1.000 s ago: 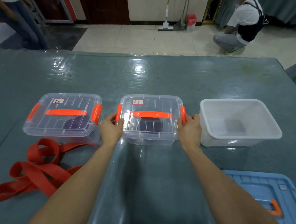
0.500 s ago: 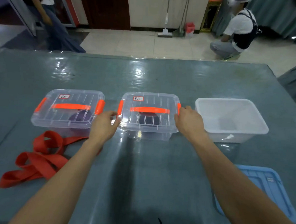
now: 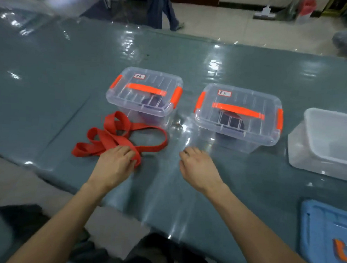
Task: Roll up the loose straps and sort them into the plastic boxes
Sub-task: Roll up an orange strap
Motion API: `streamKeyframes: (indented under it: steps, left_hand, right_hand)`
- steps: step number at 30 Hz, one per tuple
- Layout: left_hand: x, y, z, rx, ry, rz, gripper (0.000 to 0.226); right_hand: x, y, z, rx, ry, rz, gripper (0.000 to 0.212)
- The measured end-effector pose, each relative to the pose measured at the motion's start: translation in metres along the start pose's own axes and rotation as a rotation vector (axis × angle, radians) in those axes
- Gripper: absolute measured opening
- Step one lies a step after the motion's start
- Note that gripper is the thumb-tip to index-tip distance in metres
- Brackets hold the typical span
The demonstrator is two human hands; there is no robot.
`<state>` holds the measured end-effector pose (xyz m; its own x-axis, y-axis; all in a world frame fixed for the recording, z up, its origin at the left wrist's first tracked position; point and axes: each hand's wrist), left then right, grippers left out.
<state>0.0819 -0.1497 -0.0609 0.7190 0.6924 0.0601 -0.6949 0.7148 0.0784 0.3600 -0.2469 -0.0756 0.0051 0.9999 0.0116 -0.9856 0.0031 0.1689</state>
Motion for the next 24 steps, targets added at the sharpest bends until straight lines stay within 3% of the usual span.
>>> streamKeyframes:
  steps: [4, 9, 12, 14, 16, 20, 24]
  left_hand:
    - [-0.021, 0.063, -0.014, 0.021, 0.059, 0.06, 0.033]
    - [-0.031, 0.138, -0.032, 0.026, 0.151, 0.036, 0.034]
    - [-0.034, 0.179, -0.045, 0.009, 0.223, 0.023, 0.03]
    - [-0.038, 0.2, -0.052, -0.015, 0.278, 0.017, 0.036]
    - [-0.04, 0.214, -0.055, -0.038, 0.299, 0.012, 0.042]
    - [-0.03, 0.226, -0.059, -0.104, 0.282, -0.025, 0.061]
    - [-0.018, 0.204, -0.058, -0.252, 0.273, -0.081, 0.116]
  right_hand:
    - [0.031, 0.05, -0.024, 0.025, 0.073, 0.051, 0.038]
    - [0.099, 0.132, -0.063, 0.075, 0.177, -0.035, 0.129]
    - [0.143, 0.177, -0.092, 0.061, 0.323, -0.072, 0.153]
    - [0.155, 0.193, -0.11, -0.057, 0.401, -0.073, 0.149]
    - [0.155, 0.194, -0.122, -0.148, 0.35, -0.066, 0.131]
    - [0.143, 0.176, -0.114, 0.008, 0.355, -0.035, 0.096]
    - [0.115, 0.16, -0.08, 0.191, 0.313, -0.1, 0.093]
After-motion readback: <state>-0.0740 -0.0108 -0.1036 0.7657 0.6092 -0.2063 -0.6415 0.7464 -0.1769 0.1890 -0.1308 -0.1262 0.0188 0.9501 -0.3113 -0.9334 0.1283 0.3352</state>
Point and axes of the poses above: each hand's wrist, its own x-axis towards the middle knuckle, its own z-axis out of the back of the hand, y = z × x, and after that the axes turned 5 degrees about -z, right-handed
